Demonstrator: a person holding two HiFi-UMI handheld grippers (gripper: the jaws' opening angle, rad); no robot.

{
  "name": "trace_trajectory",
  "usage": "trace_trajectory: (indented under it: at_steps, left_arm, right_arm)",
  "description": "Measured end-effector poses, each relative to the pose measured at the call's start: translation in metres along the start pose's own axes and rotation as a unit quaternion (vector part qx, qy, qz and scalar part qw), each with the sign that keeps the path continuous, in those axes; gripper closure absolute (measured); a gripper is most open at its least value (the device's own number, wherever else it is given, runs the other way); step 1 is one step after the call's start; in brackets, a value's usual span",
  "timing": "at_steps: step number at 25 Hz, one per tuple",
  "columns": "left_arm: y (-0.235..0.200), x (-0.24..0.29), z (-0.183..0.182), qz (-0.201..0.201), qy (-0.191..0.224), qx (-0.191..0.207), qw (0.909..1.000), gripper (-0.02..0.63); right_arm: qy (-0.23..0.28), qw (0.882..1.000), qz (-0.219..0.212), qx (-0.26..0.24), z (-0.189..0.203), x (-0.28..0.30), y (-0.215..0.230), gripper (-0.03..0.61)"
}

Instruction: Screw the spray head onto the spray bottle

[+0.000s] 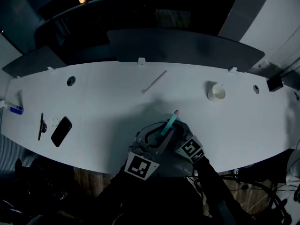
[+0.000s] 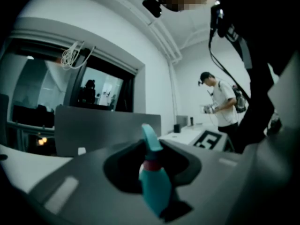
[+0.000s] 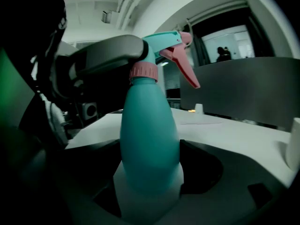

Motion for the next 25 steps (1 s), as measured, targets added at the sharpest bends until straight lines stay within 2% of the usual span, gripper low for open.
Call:
trace_trajectory:
  at_steps: [3,4,5,6,7,9,11,12,14,15,16,18,21,23,25]
  left_arm:
    - [-0.001,-0.003,0.002,0.039,-0.002,-0.001,0.9992,0.517]
    - [0.0,-0.004,0.002,0.04,-0.007,0.002,0.9992,0.517]
    - [0.001,-0.005,0.003,0.035,-0.014,0.006,0.9993,0.517]
    - [0.003,-0.006,0.003,0.025,-0.019,0.01,0.9995,0.517]
    - [0.005,-0.006,0.003,0.01,-0.022,0.014,0.9996,0.517]
    - [0.011,-0.007,0.003,-0.025,-0.022,0.016,0.9993,0.517]
    - [0.015,-0.007,0.004,-0.059,-0.025,0.017,0.9978,0.517]
    - [0.016,-0.006,0.003,-0.074,-0.026,0.018,0.9968,0.517]
    - [0.019,-0.004,0.002,-0.095,-0.023,0.023,0.995,0.517]
    - [0.019,-0.004,0.002,-0.098,-0.019,0.026,0.9946,0.517]
    - [0.018,-0.005,0.001,-0.094,-0.015,0.029,0.995,0.517]
    - [0.015,-0.007,0.0,-0.065,-0.007,0.033,0.9973,0.517]
    - [0.011,-0.011,-0.001,0.002,-0.003,0.036,0.9994,0.517]
    - [0.008,-0.012,-0.001,0.044,-0.01,0.034,0.9984,0.517]
    - [0.007,-0.013,0.0,0.064,-0.022,0.031,0.9972,0.517]
  right_arm:
    - [-0.01,0.992,-0.119,-0.043,0.001,-0.001,0.008,0.192]
    - [-0.017,0.989,-0.14,-0.048,0.001,0.0,0.009,0.191]
    - [-0.024,0.988,-0.143,-0.047,0.0,0.0,0.009,0.19]
    - [-0.029,0.991,-0.125,-0.044,-0.002,-0.002,0.007,0.19]
    - [-0.027,0.995,-0.087,-0.039,-0.004,-0.007,0.004,0.189]
    - [0.005,0.999,0.025,-0.022,-0.009,-0.022,-0.007,0.19]
    - [0.033,0.992,0.12,0.017,-0.012,-0.029,-0.021,0.19]
    - [0.032,0.988,0.15,0.033,-0.012,-0.027,-0.026,0.19]
    - [0.027,0.982,0.184,0.042,-0.012,-0.019,-0.031,0.192]
    - [0.031,0.981,0.187,0.04,-0.013,-0.017,-0.031,0.235]
    - [0.038,0.983,0.179,0.036,-0.013,-0.016,-0.031,0.236]
    - [0.053,0.99,0.127,0.015,-0.011,-0.018,-0.027,0.238]
    - [0.054,0.998,-0.02,-0.034,-0.003,-0.022,-0.011,0.238]
    - [0.03,0.989,-0.135,-0.058,-0.003,-0.02,0.003,0.238]
    - [-0.007,0.973,-0.218,-0.068,-0.005,-0.015,0.013,0.236]
Point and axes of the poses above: the fingertips, and each gripper's own axes: x forward along the fingers, y to its right, z out of its underside, the point moved 7 cm from there along -x, backward along the fingers
